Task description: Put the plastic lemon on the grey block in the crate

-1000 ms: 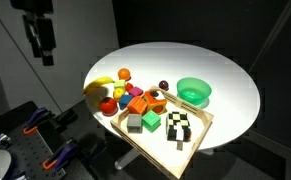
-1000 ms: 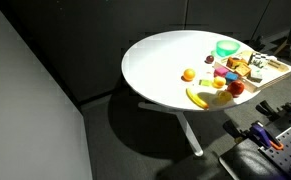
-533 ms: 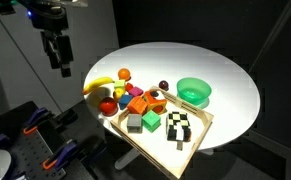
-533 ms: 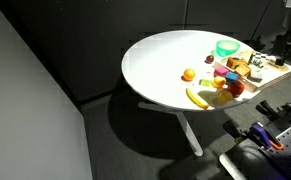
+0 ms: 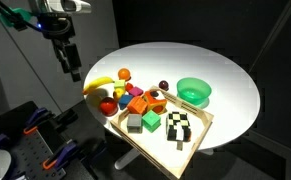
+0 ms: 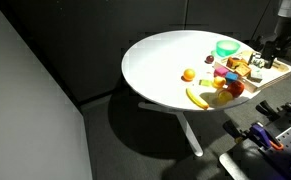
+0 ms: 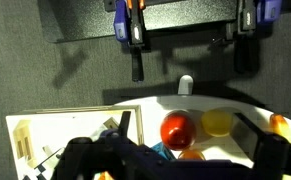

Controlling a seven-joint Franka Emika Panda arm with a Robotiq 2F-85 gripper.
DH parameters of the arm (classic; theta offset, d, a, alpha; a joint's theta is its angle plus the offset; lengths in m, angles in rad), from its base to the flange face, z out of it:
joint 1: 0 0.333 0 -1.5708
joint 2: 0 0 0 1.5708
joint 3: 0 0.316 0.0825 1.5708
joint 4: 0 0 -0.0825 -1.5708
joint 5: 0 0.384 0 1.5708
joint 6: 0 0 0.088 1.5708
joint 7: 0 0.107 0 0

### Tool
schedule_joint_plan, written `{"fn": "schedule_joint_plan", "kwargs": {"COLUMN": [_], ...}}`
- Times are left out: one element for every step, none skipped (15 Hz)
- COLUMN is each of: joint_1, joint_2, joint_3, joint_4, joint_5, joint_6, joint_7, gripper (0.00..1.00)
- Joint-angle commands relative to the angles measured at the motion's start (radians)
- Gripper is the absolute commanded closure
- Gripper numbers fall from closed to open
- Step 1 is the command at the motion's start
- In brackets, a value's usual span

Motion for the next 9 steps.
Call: {"fn": "schedule_joint_plan", "kwargs": {"joint_1": [-0.014,-0.015,-0.016,-0.015,-0.014,-0.017,-0.015,-0.017,-0.016], "joint_2": [-0.009,0.006,0.007,0.007,0.009,0.011,0.015,0.019,0.023], "joint_3": [0.016,0.016,0.015,0.014,0.013,0.017,0.016,0.019,0.02], "joint_4": [-0.023,-0.01,-0.011,-0.011,-0.01,-0.01,-0.01,-0.01,-0.01], "joint_5": [-0.013,-0.011,-0.008,-0.006,-0.003,-0.009,-0.005,-0.008,-0.01], "joint_6": [0.06,0.067,0.079,0.09,0.104,0.119,0.125,0.134,0.121], "joint_7": [0.028,0.027,0.027,0.026,0.023,0.033,0.029,0.034,0.031], "gripper": [0.0,0.0,0.0,0.0,0.0,0.0,0.0,0.0,0.0]}}
